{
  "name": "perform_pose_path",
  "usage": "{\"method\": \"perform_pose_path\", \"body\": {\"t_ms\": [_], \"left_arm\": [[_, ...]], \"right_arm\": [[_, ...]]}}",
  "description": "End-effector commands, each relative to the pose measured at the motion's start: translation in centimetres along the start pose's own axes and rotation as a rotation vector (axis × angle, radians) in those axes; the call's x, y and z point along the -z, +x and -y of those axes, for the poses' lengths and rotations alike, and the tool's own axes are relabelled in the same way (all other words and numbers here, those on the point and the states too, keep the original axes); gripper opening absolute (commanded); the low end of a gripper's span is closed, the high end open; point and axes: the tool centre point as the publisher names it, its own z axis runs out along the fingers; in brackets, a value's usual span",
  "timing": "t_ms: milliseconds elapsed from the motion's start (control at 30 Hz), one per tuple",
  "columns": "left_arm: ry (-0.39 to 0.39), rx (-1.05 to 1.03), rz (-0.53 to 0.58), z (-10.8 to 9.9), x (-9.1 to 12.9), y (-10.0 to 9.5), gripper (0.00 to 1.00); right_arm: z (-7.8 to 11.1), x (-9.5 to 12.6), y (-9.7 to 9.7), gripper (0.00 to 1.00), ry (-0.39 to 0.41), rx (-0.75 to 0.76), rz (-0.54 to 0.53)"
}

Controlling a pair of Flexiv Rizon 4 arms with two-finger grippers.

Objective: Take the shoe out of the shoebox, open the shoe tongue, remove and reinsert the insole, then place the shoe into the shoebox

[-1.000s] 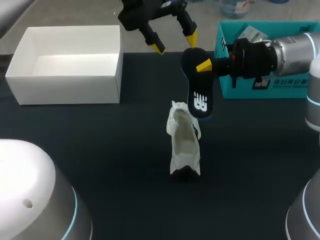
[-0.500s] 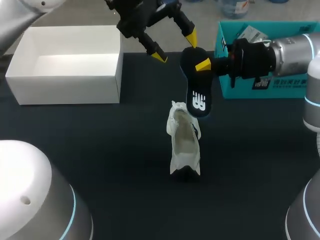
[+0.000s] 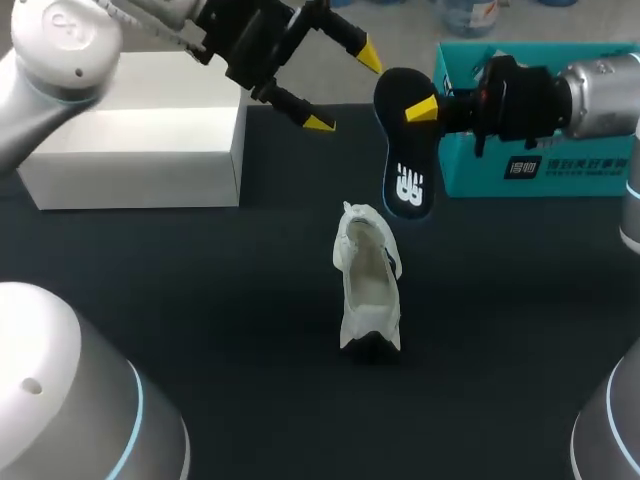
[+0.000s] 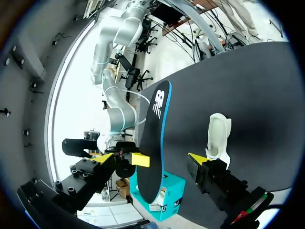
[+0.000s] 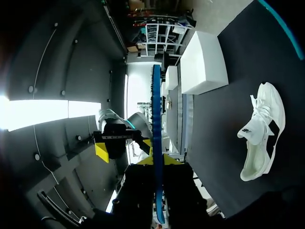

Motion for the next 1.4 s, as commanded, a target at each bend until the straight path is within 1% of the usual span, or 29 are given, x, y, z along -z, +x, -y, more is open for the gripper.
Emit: {"method": "perform_pose_path", "body": {"t_ms": [33,133,200,267,300,567,700,800,833,867,900,933,967,1000,1067,1167,1233,1300,1333,1367,1400], "left_arm": [[-0.036,-0.008,0.431,0.2,-1.5,0.8,1.00],[-0.025,-0.083,0.469,-0.1,-2.3,0.9,1.00],[-0.016,-0.107,0.516,-0.3,-2.6,0.9,1.00],[-0.024,-0.105,0.516,-0.5,-3.1,0.9,1.00],[-0.019,-0.087,0.492,-0.5,-3.4,0.8,1.00],[-0.019,-0.087,0.492,-0.5,-3.4,0.8,1.00],[-0.019,-0.087,0.492,-0.5,-3.4,0.8,1.00],[-0.080,-0.114,0.526,-1.1,-3.7,1.0,1.00],[-0.086,-0.141,0.521,-1.3,-3.8,1.0,1.00],[-0.097,-0.158,0.545,-1.5,-3.9,1.0,1.00],[-0.112,-0.169,0.554,-1.7,-4.0,0.9,0.94],[-0.120,-0.179,0.560,-2.0,-4.1,0.8,0.56],[-0.121,-0.185,0.575,-2.1,-4.1,0.7,0.49],[-0.124,-0.188,0.587,-2.2,-4.2,0.6,0.45],[-0.122,-0.183,0.591,-2.4,-4.3,0.6,0.41],[-0.109,-0.171,0.605,-2.6,-4.5,0.6,0.41],[-0.109,-0.162,0.620,-2.7,-4.7,0.5,0.43],[-0.112,-0.166,0.630,-2.8,-5.1,0.3,0.42],[-0.115,-0.166,0.637,-2.9,-5.3,0.2,0.38],[-0.119,-0.166,0.645,-2.9,-5.4,0.1,0.30],[-0.118,-0.167,0.644,-2.9,-5.6,0.0,0.24]], "right_arm": [[-0.2,-0.5,0.0,0.00,-0.001,0.002,-0.011],[-0.3,-0.8,0.0,0.00,0.000,0.005,-0.028],[-0.3,-0.9,0.1,0.00,-0.001,0.008,-0.034],[-0.3,-0.9,0.2,0.00,-0.001,0.009,-0.037],[-0.3,-0.9,0.1,0.00,-0.001,0.009,-0.038],[0.1,-0.1,0.0,0.00,-0.014,0.004,-0.034],[0.0,-0.2,-0.1,0.00,-0.017,0.002,-0.036],[0.0,-0.5,0.0,0.00,-0.012,0.001,-0.039],[0.0,-0.5,0.0,0.00,-0.010,0.000,-0.040],[-0.1,-0.6,0.0,0.00,-0.008,-0.001,-0.041],[-0.1,-0.6,0.0,0.00,-0.007,-0.001,-0.042],[-0.1,-0.7,0.0,0.00,-0.006,-0.003,-0.043],[-0.1,-0.8,0.0,0.00,-0.005,-0.004,-0.044],[-0.1,-0.8,-0.1,0.00,-0.004,-0.005,-0.045],[-0.1,-0.9,-0.1,0.00,-0.005,-0.007,-0.049],[-0.1,-0.9,-0.1,0.00,-0.006,-0.008,-0.052],[0.0,-1.0,-0.1,0.00,-0.007,-0.009,-0.053],[0.0,-1.1,-0.1,0.00,-0.008,-0.009,-0.054],[0.0,-1.1,-0.1,0.00,-0.009,-0.010,-0.055],[0.0,-1.2,-0.1,0.00,-0.010,-0.010,-0.056],[0.0,-1.2,-0.1,0.00,-0.010,-0.011,-0.057]]}}
